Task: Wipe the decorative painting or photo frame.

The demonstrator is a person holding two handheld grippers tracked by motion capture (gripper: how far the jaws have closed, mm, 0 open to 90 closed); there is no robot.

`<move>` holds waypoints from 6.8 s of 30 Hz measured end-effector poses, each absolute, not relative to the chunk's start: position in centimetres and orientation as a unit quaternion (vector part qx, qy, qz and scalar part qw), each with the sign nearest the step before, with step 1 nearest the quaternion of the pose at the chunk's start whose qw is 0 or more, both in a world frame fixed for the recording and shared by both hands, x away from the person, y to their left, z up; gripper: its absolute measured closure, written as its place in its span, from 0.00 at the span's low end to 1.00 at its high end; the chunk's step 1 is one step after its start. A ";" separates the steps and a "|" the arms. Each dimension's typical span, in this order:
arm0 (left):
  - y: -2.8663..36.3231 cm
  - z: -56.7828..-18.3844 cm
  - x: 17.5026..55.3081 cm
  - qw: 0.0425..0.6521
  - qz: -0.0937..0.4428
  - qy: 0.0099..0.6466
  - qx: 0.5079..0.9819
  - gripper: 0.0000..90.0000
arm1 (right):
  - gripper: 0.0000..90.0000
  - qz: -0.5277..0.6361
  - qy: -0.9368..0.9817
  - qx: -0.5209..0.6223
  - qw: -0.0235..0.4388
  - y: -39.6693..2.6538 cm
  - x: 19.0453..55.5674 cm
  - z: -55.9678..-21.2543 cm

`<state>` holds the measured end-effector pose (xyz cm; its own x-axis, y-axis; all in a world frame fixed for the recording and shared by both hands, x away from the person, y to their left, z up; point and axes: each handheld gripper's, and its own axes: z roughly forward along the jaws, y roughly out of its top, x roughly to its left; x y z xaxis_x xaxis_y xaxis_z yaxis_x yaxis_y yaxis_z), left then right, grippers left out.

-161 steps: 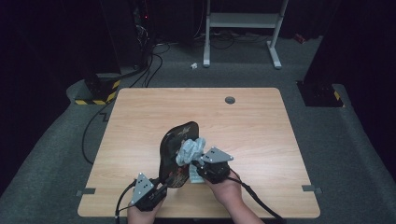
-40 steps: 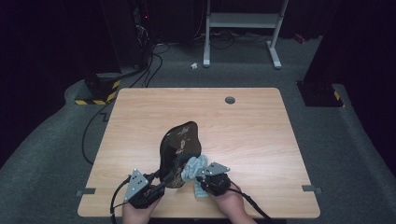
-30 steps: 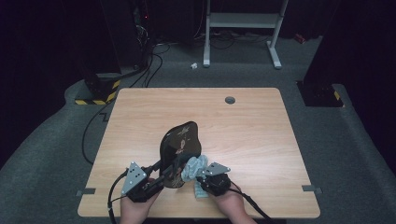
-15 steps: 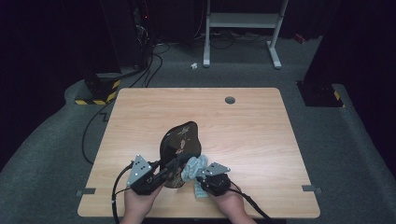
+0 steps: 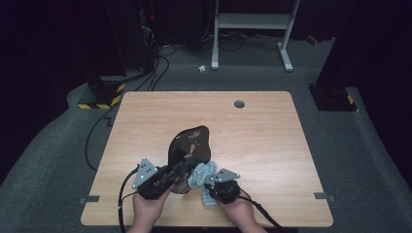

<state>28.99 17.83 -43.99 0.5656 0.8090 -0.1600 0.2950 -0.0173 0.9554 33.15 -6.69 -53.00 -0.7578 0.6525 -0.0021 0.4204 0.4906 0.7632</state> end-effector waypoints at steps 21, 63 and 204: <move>17.6 -44.7 30.5 0.589 0.233 0.405 0.659 0.90 | 0.75 0.395 0.850 0.314 0.150 -6.7 33.1 -53.0; 19.0 -44.0 29.7 0.596 0.224 0.400 0.659 0.87 | 0.75 0.415 0.864 0.214 0.186 -1.4 28.8 -48.9; 19.7 -43.9 29.4 0.606 0.223 0.412 0.642 0.87 | 0.75 0.409 0.858 0.233 0.205 -1.1 30.4 -47.9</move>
<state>29.43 19.74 -43.86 0.5610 0.7999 -0.2133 0.2591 0.0751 0.9629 30.44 -1.08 -47.87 -0.8070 0.5682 -0.1607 0.2327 0.5562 0.7978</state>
